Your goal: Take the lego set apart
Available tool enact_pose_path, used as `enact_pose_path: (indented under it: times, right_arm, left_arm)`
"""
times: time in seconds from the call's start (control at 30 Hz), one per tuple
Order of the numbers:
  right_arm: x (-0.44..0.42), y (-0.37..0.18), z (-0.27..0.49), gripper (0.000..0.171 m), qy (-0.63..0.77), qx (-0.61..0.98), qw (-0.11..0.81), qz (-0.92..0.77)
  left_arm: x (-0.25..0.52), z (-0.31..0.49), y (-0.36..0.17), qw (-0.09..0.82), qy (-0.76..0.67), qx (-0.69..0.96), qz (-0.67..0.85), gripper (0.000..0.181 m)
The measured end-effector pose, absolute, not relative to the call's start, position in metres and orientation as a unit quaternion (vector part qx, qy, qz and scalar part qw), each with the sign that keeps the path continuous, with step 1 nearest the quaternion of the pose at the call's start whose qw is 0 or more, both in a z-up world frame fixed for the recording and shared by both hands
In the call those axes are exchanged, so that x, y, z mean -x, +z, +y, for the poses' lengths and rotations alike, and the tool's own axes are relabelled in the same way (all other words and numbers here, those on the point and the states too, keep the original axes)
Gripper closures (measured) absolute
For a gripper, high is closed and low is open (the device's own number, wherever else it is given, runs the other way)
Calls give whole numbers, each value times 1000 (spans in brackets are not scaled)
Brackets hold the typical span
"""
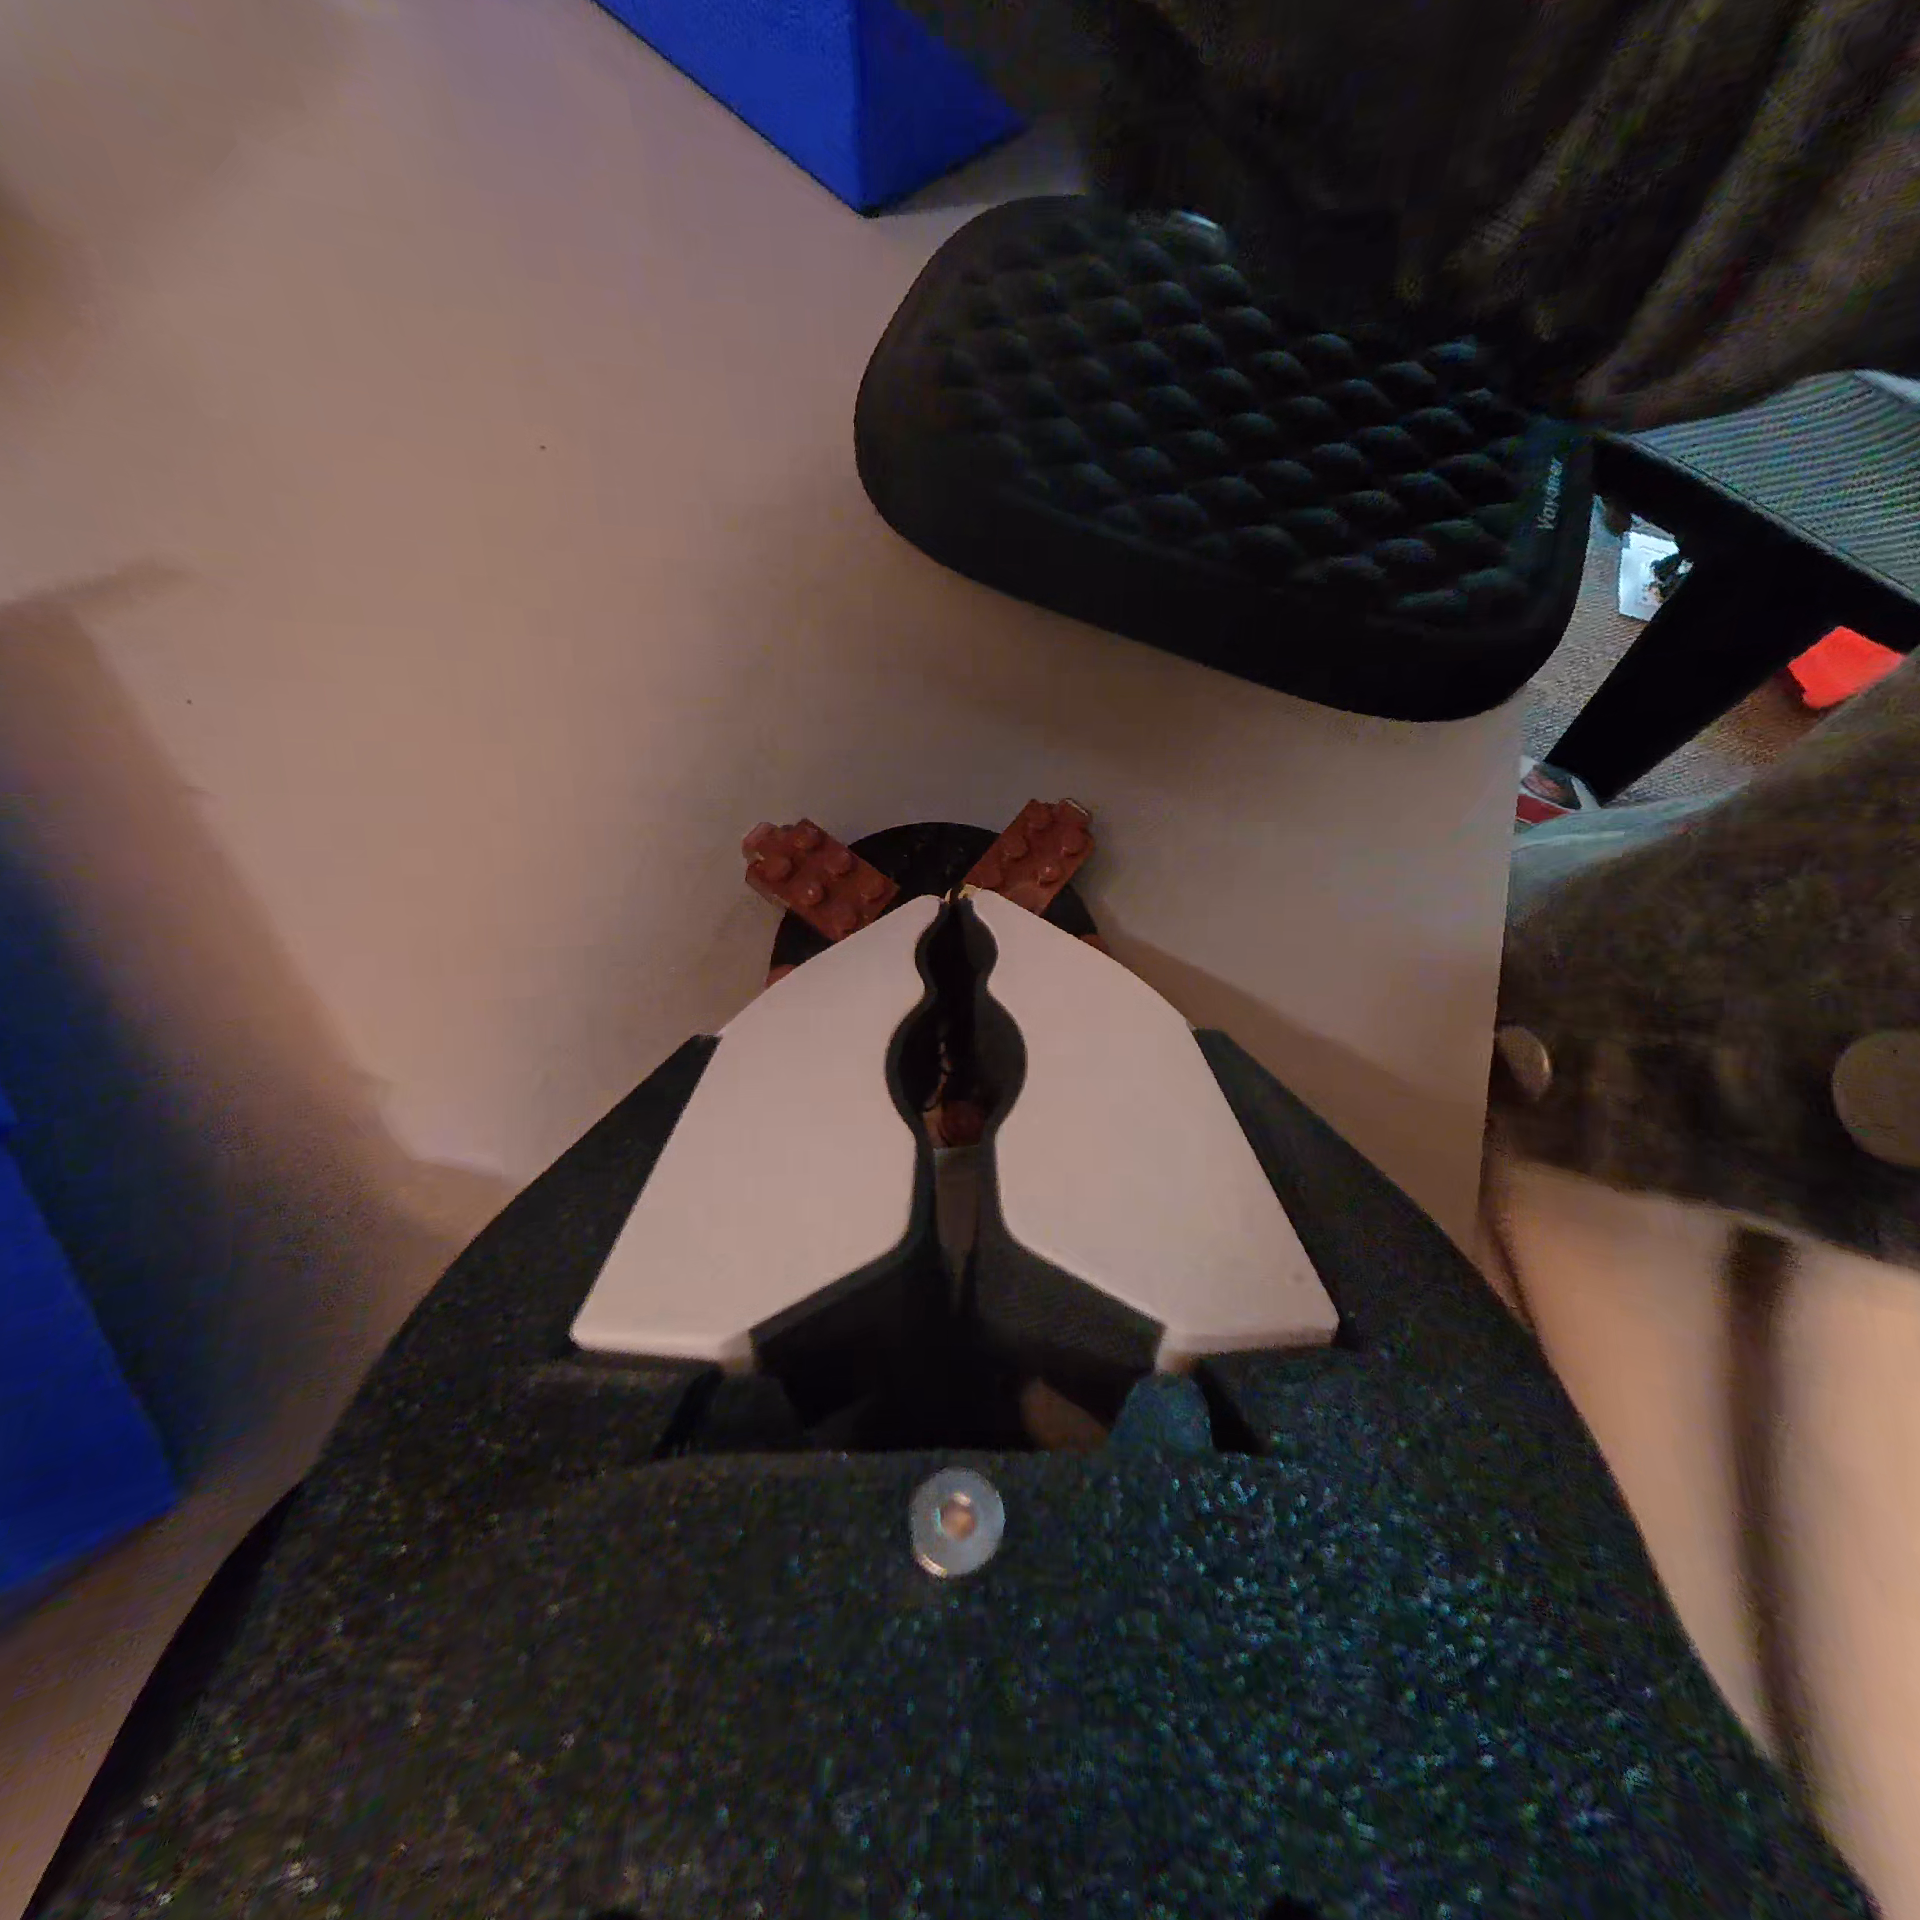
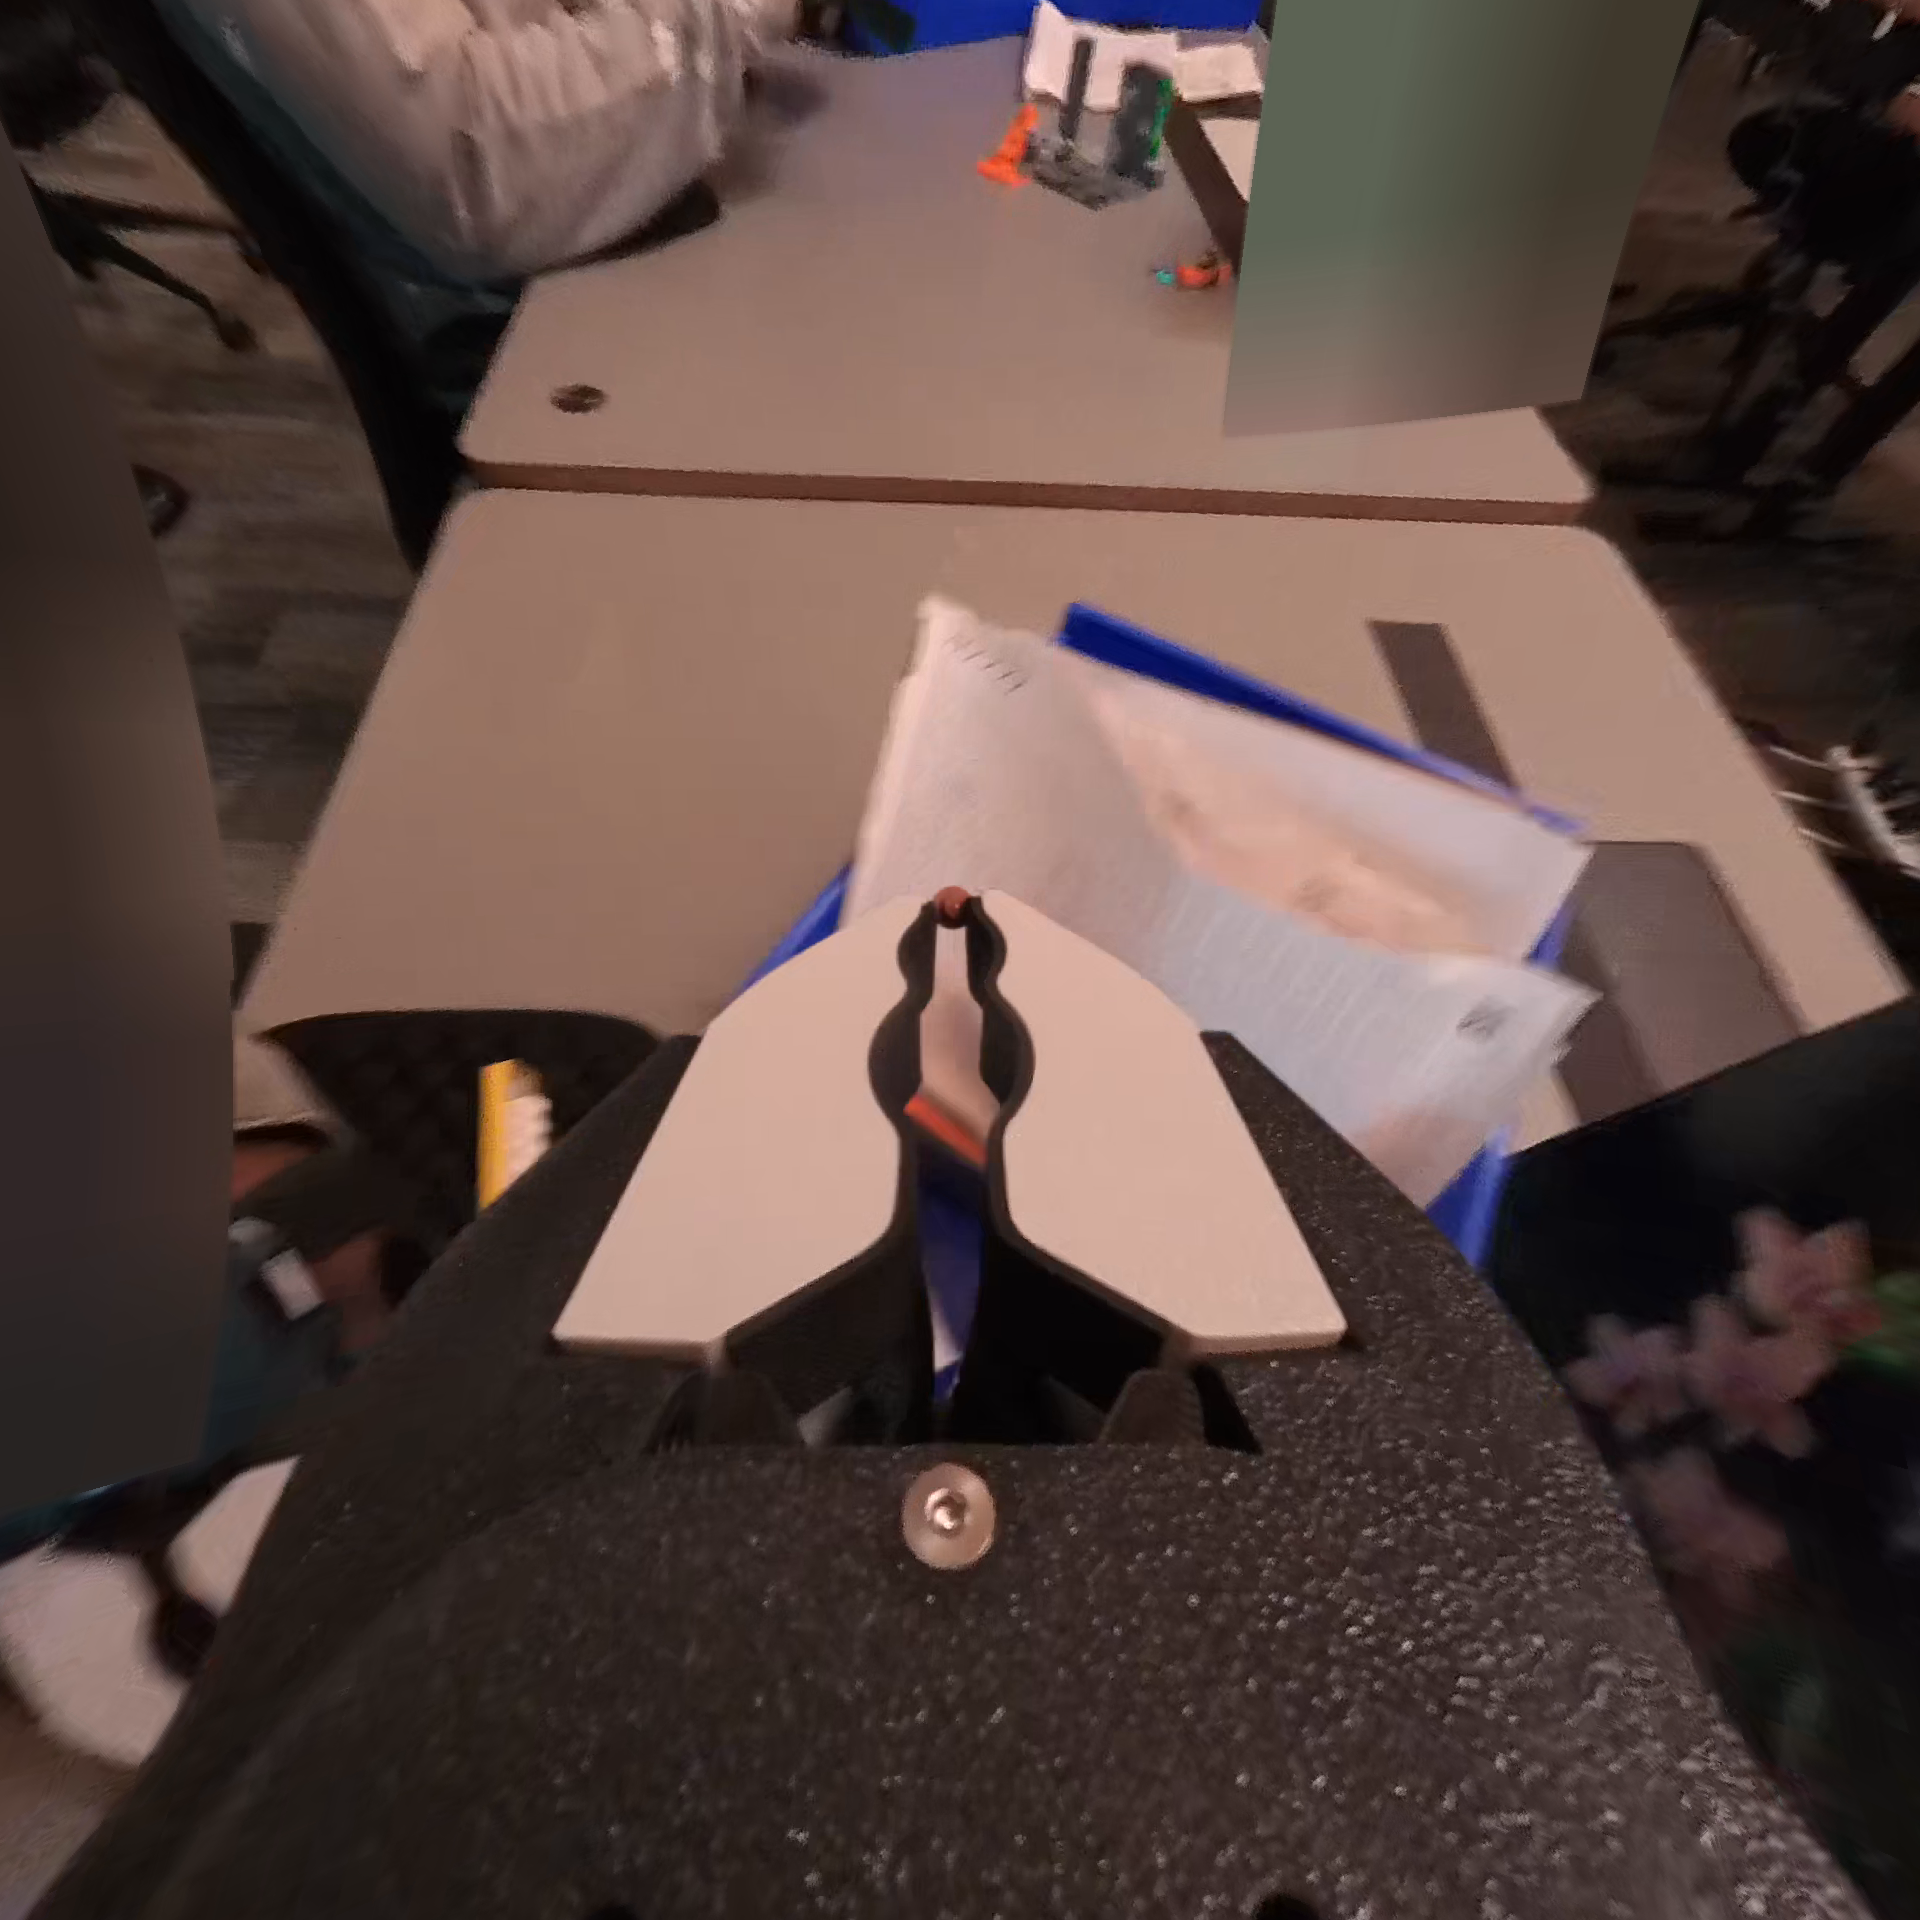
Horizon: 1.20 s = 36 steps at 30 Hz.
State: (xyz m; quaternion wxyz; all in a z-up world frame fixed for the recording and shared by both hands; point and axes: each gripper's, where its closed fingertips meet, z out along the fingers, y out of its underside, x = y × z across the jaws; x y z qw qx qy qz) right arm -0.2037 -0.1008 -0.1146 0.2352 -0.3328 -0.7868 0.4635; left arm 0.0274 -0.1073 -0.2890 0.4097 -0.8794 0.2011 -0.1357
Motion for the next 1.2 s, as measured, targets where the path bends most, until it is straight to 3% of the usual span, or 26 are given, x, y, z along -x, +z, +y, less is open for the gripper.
enact_pose_path:
  times: [0.23, 0.3, 0.47, 0.57, 1.03, 1.2]
  right_arm:
    - [292, -149, -70, 165, 376, 457, 71, -803]
    - [295, -153, -69, 152, 370, 470, 56, -800]
    - [294, -148, -67, 148, 381, 478, 53, -790]
    - [290, -162, -58, 131, 335, 499, 46, -798]
    - [298, -152, -39, 126, 339, 528, 93, -773]
    - [301, -174, -23, 103, 261, 573, 118, -768]
  left_arm:
    - [-27, -107, -289, 410, -136, 879, 201, 181]
    - [-27, -107, -289, 410, -137, 879, 201, 181]
    - [-27, -107, -289, 410, -136, 879, 201, 181]
    - [-27, -107, -289, 410, -136, 879, 201, 181]
    - [-27, -107, -289, 409, -139, 879, 200, 181]
    - [-27, -107, -289, 409, -140, 879, 200, 181]
